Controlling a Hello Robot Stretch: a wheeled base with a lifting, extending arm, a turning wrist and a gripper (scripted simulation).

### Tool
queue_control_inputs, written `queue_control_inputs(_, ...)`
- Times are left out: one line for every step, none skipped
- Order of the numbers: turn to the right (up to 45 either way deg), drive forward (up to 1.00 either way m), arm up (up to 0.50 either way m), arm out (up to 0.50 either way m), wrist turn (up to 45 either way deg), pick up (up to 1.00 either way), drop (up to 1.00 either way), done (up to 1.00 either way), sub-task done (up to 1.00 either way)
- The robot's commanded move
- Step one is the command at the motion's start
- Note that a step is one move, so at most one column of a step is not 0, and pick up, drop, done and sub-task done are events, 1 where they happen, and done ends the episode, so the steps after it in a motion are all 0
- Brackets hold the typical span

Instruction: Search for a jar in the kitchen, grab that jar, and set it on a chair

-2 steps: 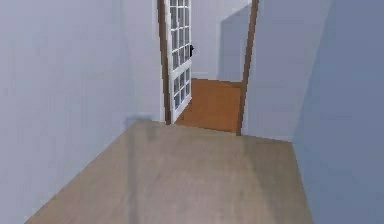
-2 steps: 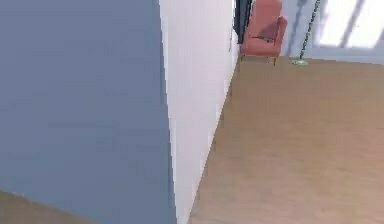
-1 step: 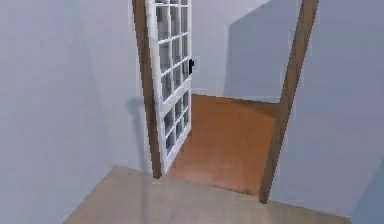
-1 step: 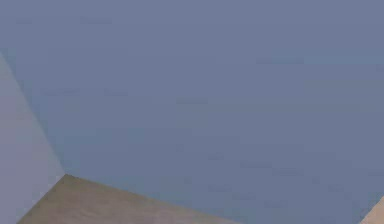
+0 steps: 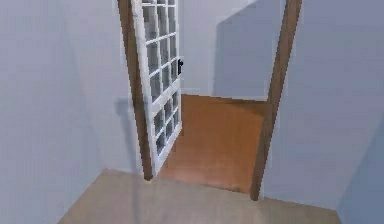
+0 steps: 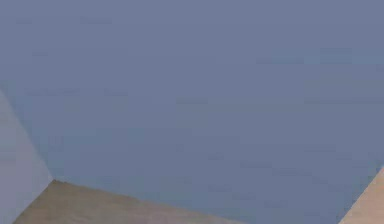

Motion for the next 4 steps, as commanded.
queue_control_inputs(0.0,0.65,0.00,0.00,0.0,0.00,0.00,0.00,0.00)
queue_control_inputs(12.0,0.00,0.00,0.00,0.0,0.00,0.00,0.00,0.00)
queue_control_inputs(0.0,1.00,0.00,0.00,0.0,0.00,0.00,0.00,0.00)
queue_control_inputs(0.0,0.05,0.00,0.00,0.0,0.00,0.00,0.00,0.00)
